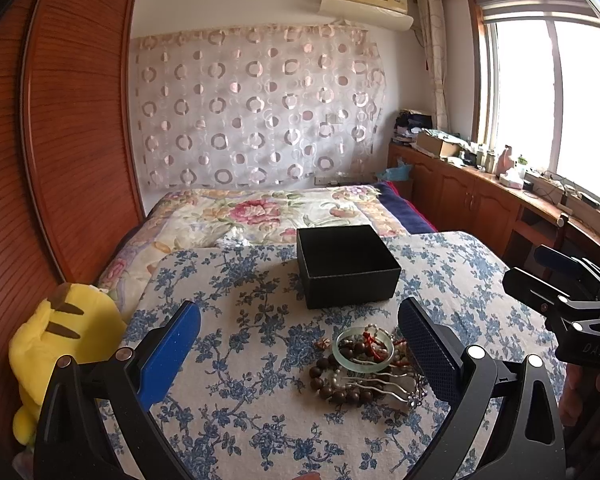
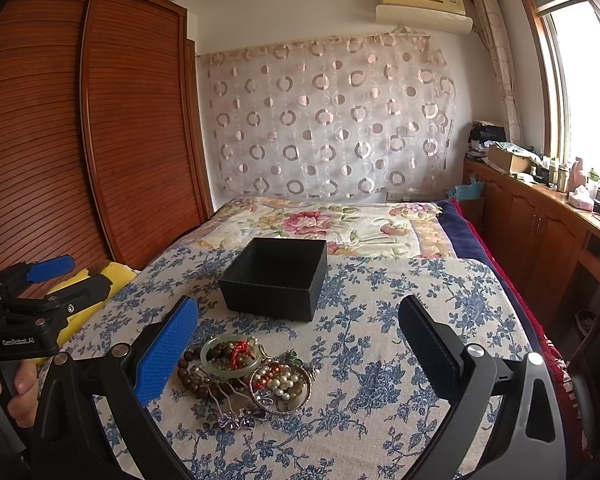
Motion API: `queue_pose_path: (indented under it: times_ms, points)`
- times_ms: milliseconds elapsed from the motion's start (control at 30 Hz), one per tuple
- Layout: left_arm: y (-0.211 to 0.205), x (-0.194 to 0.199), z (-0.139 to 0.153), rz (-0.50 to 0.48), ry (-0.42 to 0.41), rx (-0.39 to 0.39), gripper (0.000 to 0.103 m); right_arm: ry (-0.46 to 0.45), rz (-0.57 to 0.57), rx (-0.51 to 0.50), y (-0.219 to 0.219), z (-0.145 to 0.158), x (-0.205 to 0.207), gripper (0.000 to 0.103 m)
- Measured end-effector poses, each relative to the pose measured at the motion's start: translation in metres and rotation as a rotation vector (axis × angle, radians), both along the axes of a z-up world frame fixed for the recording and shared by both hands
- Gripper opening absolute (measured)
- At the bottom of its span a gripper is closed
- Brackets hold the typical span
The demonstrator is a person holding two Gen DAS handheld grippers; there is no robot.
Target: Organize jewelry
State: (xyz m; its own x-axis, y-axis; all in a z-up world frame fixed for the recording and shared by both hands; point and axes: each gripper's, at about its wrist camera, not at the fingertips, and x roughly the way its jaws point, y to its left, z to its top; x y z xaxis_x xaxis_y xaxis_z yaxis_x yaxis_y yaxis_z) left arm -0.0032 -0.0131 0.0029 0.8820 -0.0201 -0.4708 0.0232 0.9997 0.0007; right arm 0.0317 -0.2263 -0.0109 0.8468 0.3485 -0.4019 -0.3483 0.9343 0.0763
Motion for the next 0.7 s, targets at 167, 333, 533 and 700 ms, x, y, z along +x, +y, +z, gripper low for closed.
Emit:
queue_pose_path:
  times_ms: [167, 333, 533, 700]
  points:
    - [-0.001, 0.004, -0.006, -0.002, 0.021, -0.002, 0.096, 0.016, 0.007, -0.001, 0.0, -0.005, 0.003, 0.101]
    - [0.0, 0.012, -0.016, -0.018, 0.057, -0.012, 0.096, 0.035, 0.019, -0.011, -0.001, -0.015, 0.009, 0.101]
    - [0.017, 0.022, -0.039, -0.049, 0.107, -0.022, 0.096, 0.09, 0.038, -0.041, -0.003, -0.036, 0.023, 0.101]
    - [0.018, 0.028, -0.055, -0.075, 0.147, -0.023, 0.096, 0.157, 0.08, -0.045, -0.004, -0.056, 0.033, 0.101]
